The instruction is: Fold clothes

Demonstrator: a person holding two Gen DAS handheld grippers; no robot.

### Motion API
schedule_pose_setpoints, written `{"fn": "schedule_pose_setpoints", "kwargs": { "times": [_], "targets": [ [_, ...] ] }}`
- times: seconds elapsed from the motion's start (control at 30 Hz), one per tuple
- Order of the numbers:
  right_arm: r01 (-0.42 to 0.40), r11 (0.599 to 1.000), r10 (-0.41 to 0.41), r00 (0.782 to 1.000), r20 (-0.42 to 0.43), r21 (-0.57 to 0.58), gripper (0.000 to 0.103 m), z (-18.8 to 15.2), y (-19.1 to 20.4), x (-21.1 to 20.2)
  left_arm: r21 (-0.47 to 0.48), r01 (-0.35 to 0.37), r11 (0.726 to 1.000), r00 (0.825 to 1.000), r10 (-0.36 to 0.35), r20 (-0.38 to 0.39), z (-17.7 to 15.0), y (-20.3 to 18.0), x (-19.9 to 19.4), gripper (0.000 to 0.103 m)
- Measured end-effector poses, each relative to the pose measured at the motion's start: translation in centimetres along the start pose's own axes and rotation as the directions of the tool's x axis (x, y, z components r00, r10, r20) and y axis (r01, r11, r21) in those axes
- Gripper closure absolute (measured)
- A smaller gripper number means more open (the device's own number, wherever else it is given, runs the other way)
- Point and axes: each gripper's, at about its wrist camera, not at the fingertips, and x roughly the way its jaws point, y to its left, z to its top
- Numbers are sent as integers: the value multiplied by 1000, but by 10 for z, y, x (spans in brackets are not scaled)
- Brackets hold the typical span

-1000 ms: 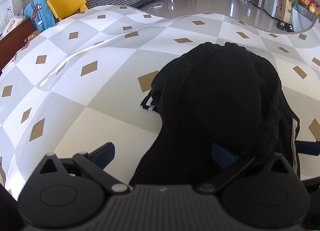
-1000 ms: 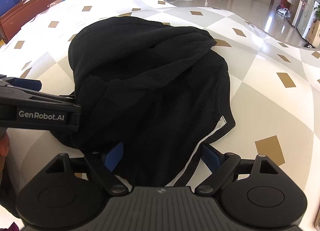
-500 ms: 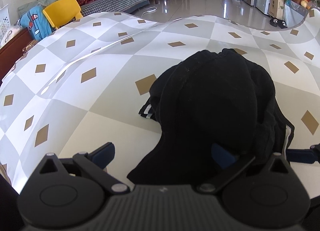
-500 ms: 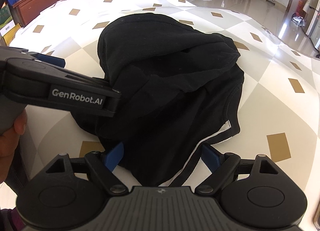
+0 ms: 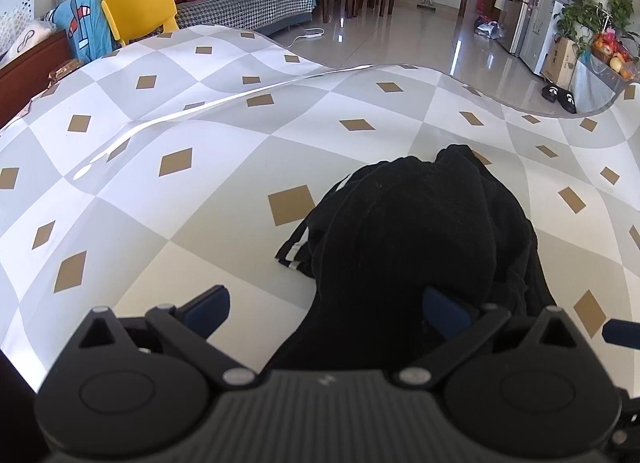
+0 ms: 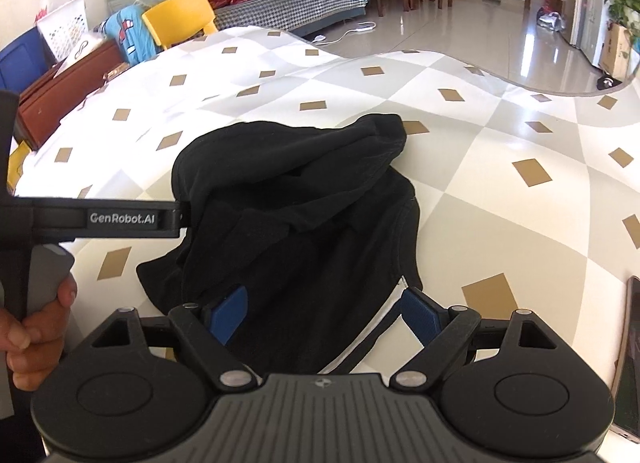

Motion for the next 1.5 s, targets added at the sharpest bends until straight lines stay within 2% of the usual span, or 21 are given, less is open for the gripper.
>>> {"fn": "schedule_pose_setpoints", "kwargs": {
  "times": [0.23, 0.43, 0.6, 0.93, 1.2, 1.37, 1.5],
  "targets": [
    [31, 989, -32, 999, 7, 146, 18, 9, -24, 6, -4, -5, 1000, 1000, 5, -25, -4, -2, 10, 0],
    [48, 974, -55, 998, 25, 223, 18, 16, -35, 14, 5, -13, 1000, 999, 13, -44, -9, -4, 17, 0],
    [36, 952, -54, 997, 51, 304, 18, 24, -44, 23, 9, -18, 1000, 998, 19, -60, -12, -5, 22, 0],
    [42, 919, -83, 993, 88, 392, 18, 38, -52, 45, 29, -26, 999, 997, 28, -70, -16, -8, 26, 0],
    [165, 922, -205, 976, 79, 351, 18, 42, -53, 74, 33, -40, 999, 995, 42, -92, -20, -6, 31, 0],
    [227, 941, -242, 970, 32, 251, 18, 40, -44, 89, 43, -54, 998, 993, 58, -100, -21, -6, 33, 0],
    [242, 948, -241, 970, -27, 206, 18, 34, -42, 97, 43, -69, 997, 991, 73, -109, -22, -4, 34, 0]
  ]
}}
